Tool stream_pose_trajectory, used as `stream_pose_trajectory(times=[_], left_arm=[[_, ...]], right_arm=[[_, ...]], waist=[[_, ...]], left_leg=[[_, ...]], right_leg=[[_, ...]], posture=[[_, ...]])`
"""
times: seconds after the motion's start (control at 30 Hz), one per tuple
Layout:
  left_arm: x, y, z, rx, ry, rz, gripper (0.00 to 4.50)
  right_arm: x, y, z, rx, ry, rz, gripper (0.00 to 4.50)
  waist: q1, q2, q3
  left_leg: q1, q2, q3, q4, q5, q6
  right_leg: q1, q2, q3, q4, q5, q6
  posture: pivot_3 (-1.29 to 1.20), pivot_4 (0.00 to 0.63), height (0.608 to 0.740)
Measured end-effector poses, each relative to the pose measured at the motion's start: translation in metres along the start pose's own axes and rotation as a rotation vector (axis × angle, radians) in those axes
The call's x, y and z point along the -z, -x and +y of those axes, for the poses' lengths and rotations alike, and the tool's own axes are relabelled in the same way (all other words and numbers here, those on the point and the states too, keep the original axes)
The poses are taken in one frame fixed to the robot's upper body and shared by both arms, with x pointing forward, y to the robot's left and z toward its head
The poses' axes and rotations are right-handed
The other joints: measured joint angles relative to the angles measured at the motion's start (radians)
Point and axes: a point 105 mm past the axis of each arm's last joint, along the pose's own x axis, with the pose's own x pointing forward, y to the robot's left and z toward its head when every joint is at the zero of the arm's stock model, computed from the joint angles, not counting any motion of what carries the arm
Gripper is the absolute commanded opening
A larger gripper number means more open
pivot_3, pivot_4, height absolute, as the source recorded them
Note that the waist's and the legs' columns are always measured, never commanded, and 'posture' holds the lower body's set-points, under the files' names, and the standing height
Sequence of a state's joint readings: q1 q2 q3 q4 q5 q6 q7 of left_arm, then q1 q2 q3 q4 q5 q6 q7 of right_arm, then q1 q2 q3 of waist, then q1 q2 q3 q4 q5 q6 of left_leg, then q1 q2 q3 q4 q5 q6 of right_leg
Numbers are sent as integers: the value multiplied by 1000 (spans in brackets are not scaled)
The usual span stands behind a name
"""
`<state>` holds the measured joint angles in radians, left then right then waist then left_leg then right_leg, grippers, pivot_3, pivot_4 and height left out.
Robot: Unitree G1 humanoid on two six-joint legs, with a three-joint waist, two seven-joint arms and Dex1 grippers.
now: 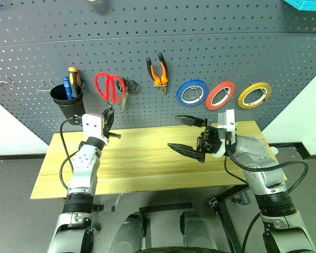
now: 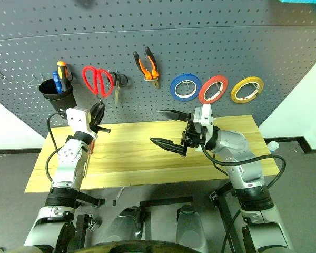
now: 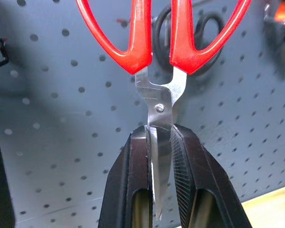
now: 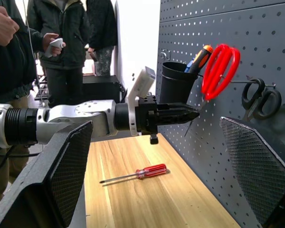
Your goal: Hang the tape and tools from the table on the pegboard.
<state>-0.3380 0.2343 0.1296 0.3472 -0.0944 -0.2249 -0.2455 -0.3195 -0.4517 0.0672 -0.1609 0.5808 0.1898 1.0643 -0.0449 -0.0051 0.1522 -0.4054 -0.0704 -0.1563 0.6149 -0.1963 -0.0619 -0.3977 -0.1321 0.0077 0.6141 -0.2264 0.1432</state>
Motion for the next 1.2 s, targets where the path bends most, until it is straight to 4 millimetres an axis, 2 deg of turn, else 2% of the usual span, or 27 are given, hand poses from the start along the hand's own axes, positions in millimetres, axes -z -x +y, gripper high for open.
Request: stream_pose_trajectory(times=[0.03,0.07,0.1,0.33,0.47,0.6,0.7,0.73,0.8,0.97,1.2], left_arm=[[3,0,0,-3,1,11,258],[6,-1,0,-5,5,23,969],[8,-2,1,-8,9,32,1180],[18,-3,3,-34,-3,82,3455],[34,3,4,-35,33,197,3455],[74,24,9,-76,114,465,3455],[99,41,25,-153,187,647,3995],[106,46,30,-178,201,703,4341],[118,51,41,-212,202,814,4425],[130,52,61,-262,197,951,4425],[146,54,57,-249,272,1051,4425]], right_arm=[[0,0,0,1,-1,-1,4500],[0,0,0,5,-3,-3,4500],[0,0,0,7,-4,-6,4500],[1,-1,0,10,-8,-11,4500],[9,3,3,17,-22,16,4500],[18,7,6,23,-22,55,4500],[23,10,8,29,-24,76,4500],[27,10,10,30,-24,90,4500],[39,15,13,33,-25,142,4500],[65,28,20,61,-61,228,4500],[73,38,25,90,-81,251,4500]], waist=[[0,0,-2],[0,0,-4],[0,-1,-5],[-1,-2,-11],[-2,-2,-17],[-5,-1,-17],[-8,-2,-17],[-8,-2,-17],[-7,-2,-18],[0,-2,-18],[-6,-3,-17]], left_leg=[[0,0,0,0,0,0],[0,0,0,0,0,0],[0,0,0,0,0,0],[1,0,0,0,0,0],[1,0,0,0,0,0],[2,0,0,0,0,0],[3,0,-1,0,0,0],[4,0,-1,0,0,0],[5,0,-1,0,0,0],[5,0,-1,0,0,0],[5,0,-1,-2,0,0]], right_leg=[[0,0,0,0,0,0],[0,0,0,0,0,0],[0,0,0,0,0,0],[1,0,0,0,0,1],[1,0,0,0,0,1],[1,0,0,2,-1,3],[2,0,0,3,-2,3],[2,0,0,3,-2,3],[3,0,0,3,-2,3],[4,0,0,1,-2,3],[3,0,0,1,-3,5]], posture=[[-106,53,740],[-107,52,740],[-107,51,740],[-109,50,740],[-105,58,740],[-94,66,740],[-89,74,740],[-89,79,740],[-91,82,740],[-105,97,740],[-130,110,740]])
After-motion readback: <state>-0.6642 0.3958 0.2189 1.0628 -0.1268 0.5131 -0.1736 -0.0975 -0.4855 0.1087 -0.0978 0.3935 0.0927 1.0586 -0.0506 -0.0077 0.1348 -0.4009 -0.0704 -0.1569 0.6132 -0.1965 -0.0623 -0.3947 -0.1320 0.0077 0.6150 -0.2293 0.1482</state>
